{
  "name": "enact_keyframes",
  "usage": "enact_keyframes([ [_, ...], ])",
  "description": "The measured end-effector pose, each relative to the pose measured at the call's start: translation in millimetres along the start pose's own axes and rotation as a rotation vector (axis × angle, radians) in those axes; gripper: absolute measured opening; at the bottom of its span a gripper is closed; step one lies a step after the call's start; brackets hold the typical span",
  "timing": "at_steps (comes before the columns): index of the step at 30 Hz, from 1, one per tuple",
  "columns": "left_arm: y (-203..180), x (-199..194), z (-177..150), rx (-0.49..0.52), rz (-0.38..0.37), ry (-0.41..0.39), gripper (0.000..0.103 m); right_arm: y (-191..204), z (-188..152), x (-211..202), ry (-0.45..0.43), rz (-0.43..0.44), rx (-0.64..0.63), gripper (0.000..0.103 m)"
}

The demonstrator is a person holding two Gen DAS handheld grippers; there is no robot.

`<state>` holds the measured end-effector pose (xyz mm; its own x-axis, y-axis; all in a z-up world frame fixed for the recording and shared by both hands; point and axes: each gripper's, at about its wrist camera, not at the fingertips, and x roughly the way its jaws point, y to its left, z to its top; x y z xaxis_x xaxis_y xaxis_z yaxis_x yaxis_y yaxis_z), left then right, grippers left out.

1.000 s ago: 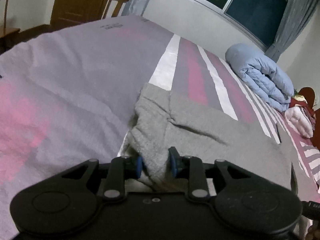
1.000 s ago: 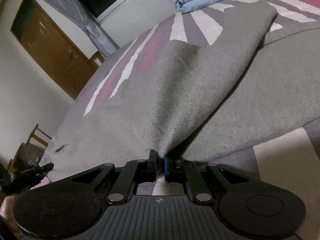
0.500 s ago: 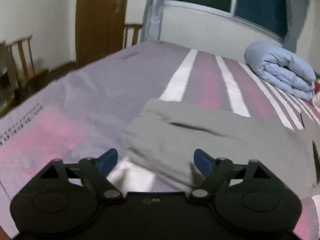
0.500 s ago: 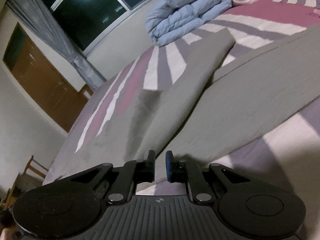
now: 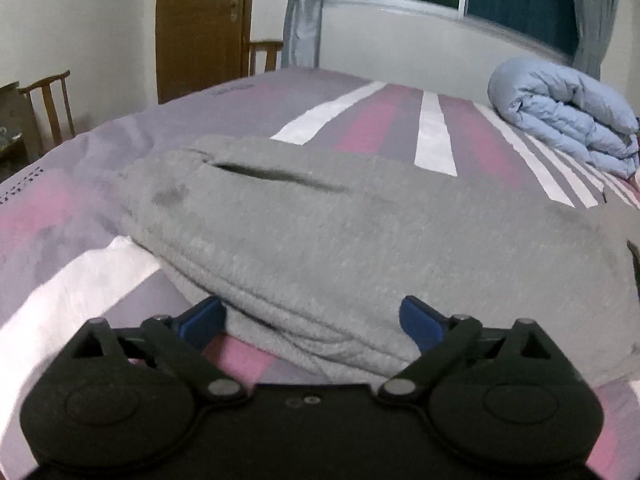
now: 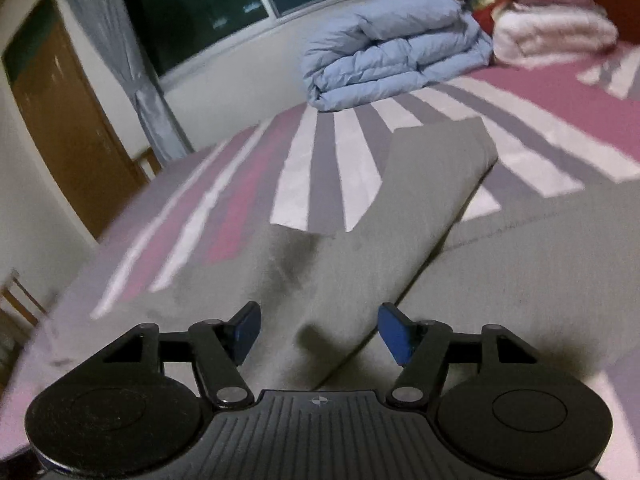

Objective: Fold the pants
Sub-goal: 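Open both grippers and release the folded pants onto the bed, then grasp the loose leg end of the pants with the right gripper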

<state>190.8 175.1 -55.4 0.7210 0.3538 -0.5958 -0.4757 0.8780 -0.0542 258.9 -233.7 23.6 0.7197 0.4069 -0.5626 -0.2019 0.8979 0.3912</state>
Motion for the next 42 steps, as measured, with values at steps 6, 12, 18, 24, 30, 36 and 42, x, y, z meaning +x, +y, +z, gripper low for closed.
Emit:
enact_keyframes([
  [6, 7, 7, -4, -0.054, -0.015, 0.006, 0.097, 21, 18, 49, 0.047, -0.116, -0.154, 0.065],
  [12, 9, 4, -8, -0.05, -0.023, 0.004, 0.097, 22, 20, 92, 0.129, -0.27, -0.302, 0.06],
  [18, 9, 4, -10, -0.051, -0.029, 0.0, 0.097, -4, 13, 46, 0.084, -0.233, -0.178, 0.005],
  [24, 9, 3, -11, -0.05, -0.027, -0.001, 0.097, -52, -16, 5, 0.107, -0.26, 0.025, 0.001],
  [30, 9, 4, -10, -0.054, -0.028, -0.003, 0.097, -39, -2, -8, 0.034, -0.17, -0.03, 0.002],
  [36, 8, -1, -8, -0.048, -0.014, -0.022, 0.097, -4, 22, 18, 0.001, -0.174, -0.121, 0.053],
  [42, 9, 4, -9, -0.06, -0.027, -0.006, 0.097, 26, 27, 63, 0.052, -0.221, -0.279, 0.053],
])
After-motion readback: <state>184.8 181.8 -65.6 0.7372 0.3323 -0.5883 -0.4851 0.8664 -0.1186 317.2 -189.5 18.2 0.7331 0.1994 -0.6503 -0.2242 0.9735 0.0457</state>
